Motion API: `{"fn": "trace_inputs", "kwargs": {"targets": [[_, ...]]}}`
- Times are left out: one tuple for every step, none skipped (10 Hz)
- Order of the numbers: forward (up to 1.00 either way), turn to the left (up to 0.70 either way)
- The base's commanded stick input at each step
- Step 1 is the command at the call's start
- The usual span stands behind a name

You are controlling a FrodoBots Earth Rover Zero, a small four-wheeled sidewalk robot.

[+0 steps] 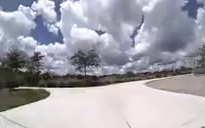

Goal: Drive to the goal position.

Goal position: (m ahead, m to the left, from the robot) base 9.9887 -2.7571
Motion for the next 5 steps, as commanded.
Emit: {"fn": "trace_inputs", "kwargs": {"targets": [[0.7,0.0],[0.7,0.0],[0.7,0.0],[0.7,0.0],[0.7,0.0]]}}
